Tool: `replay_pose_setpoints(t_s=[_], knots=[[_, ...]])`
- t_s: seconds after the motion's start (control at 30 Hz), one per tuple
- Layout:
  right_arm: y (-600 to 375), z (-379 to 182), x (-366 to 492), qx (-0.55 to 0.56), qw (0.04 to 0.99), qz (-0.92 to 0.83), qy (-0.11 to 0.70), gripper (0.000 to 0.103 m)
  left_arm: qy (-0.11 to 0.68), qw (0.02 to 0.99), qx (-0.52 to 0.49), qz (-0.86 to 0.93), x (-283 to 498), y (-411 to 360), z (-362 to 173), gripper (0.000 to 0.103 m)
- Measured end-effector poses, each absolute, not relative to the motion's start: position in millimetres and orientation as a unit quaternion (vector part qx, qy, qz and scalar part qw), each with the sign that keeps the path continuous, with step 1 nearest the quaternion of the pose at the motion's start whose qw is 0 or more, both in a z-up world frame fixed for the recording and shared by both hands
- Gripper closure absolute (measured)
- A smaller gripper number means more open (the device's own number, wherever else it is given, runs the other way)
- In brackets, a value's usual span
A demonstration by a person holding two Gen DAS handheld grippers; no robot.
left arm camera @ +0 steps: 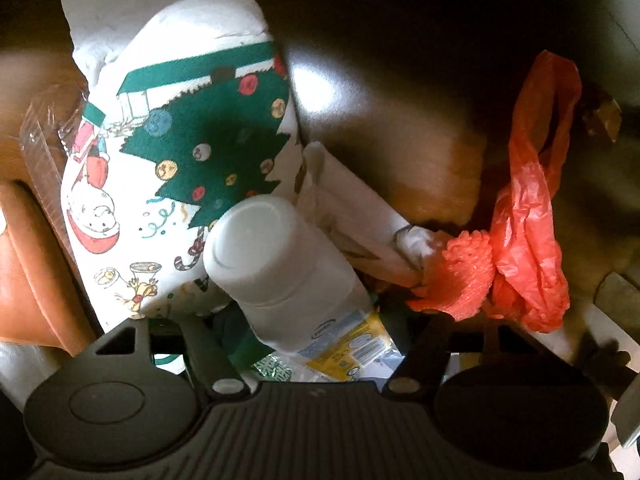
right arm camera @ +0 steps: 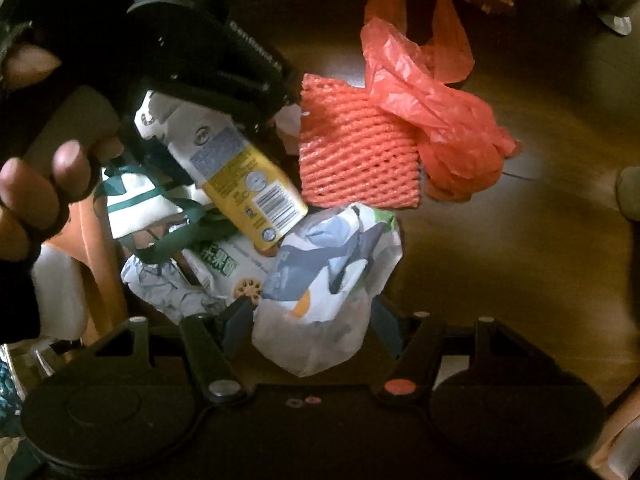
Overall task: Collect trash
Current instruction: 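Grasp the white milk bottle with the left gripper while the right grasps the foil wrapper, then carry both items to the teal bin and open both grippers to drop them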
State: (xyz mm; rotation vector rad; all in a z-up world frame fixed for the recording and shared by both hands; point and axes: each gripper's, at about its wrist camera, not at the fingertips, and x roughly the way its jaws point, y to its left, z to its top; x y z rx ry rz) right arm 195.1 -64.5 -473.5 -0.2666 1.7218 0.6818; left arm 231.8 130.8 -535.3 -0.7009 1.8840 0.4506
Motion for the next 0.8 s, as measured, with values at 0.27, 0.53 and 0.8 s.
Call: replay_pose_setpoints(t_s=[0.27, 0.53, 0.8], knots=[[-67.8, -475.1, 197.0, -0.115, 0.589, 0.286, 0.747, 0.082, 0.781, 0.532, -0.281, 0.165, 230.8, 123.5, -532.0, 0.039], [-74.9, -450.6, 200.9, -0.116, 0.591, 0.268, 0.752, 0.092, 0.776, 0.544, -0.278, 0.159, 224.2, 118.5, -509.4, 0.040], [-85.0, -385.6, 200.0, -0.134, 0.631, 0.252, 0.721, 0.093, 0.760, 0.566, -0.277, 0.157, 208.5, 116.7, -455.6, 0.047]])
